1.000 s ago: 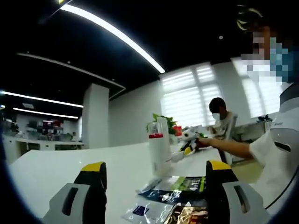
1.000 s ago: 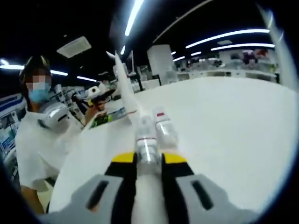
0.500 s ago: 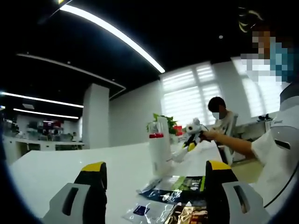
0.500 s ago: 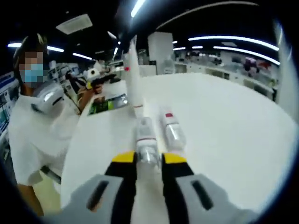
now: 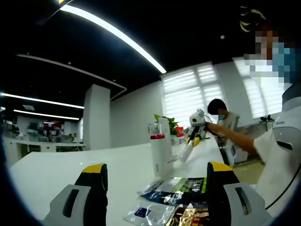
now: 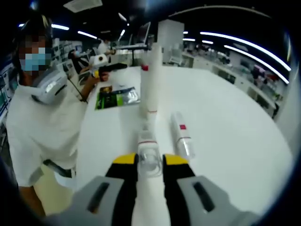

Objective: Arrange the skincare products in the storage area until every visible bottle or jar stands upright without overlapping.

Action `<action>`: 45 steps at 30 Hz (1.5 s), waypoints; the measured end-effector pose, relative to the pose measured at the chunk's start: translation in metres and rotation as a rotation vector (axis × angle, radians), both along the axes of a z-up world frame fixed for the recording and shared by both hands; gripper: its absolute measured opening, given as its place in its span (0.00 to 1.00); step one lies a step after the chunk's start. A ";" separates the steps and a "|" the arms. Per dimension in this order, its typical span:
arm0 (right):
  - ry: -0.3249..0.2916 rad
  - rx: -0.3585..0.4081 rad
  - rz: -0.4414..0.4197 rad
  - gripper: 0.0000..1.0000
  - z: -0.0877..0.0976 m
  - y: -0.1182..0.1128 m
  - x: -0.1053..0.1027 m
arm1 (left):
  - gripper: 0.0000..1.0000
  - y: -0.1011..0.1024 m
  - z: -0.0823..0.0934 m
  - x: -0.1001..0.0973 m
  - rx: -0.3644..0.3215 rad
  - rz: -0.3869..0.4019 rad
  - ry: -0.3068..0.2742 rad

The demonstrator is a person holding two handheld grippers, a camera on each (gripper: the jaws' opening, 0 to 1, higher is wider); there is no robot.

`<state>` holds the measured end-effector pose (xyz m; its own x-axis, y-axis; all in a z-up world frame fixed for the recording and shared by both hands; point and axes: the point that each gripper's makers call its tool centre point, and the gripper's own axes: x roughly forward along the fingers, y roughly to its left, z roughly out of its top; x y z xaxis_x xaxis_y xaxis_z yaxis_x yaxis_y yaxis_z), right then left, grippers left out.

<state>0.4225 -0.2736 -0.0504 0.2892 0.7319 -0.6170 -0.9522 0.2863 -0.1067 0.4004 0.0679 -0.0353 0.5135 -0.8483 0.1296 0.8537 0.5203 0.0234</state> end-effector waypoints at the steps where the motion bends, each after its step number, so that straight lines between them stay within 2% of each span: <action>1: -0.003 -0.024 0.001 0.20 0.001 -0.001 0.000 | 0.89 0.000 0.000 0.000 0.000 0.000 0.001; 9: -0.008 -0.134 0.024 0.20 0.009 0.008 -0.004 | 0.89 0.000 0.000 -0.001 0.001 -0.002 -0.002; 17: -0.005 -0.325 0.021 0.20 0.014 0.005 -0.003 | 0.89 -0.001 0.000 -0.002 0.004 -0.002 -0.004; 19: 0.001 -0.409 0.023 0.20 0.012 0.003 -0.002 | 0.89 -0.001 0.000 -0.002 0.007 -0.002 -0.005; 21: -0.001 -0.422 0.029 0.20 0.014 0.012 -0.003 | 0.89 -0.001 -0.001 -0.002 0.009 -0.001 -0.006; 24: 0.008 -0.485 0.049 0.20 0.015 0.015 -0.004 | 0.89 -0.001 0.000 -0.002 0.006 0.000 -0.004; 27: 0.050 -0.543 0.062 0.20 0.016 0.016 -0.010 | 0.89 0.000 0.000 -0.002 0.003 0.001 -0.004; 33: 0.047 -0.673 0.111 0.20 0.023 0.027 -0.005 | 0.89 0.001 0.002 -0.001 -0.019 -0.012 0.015; 39: 0.077 -0.788 0.173 0.20 0.020 0.041 -0.003 | 0.89 0.000 0.000 -0.001 -0.007 -0.011 0.012; 41: 0.090 -0.851 0.163 0.20 0.018 0.040 -0.002 | 0.89 0.001 0.000 0.000 -0.012 -0.012 0.014; 43: 0.077 -0.908 0.159 0.20 0.019 0.041 -0.001 | 0.89 0.000 0.000 0.000 -0.009 -0.013 0.012; 45: 0.078 -0.931 0.166 0.20 0.017 0.046 -0.001 | 0.89 0.000 -0.001 0.000 -0.002 -0.010 0.009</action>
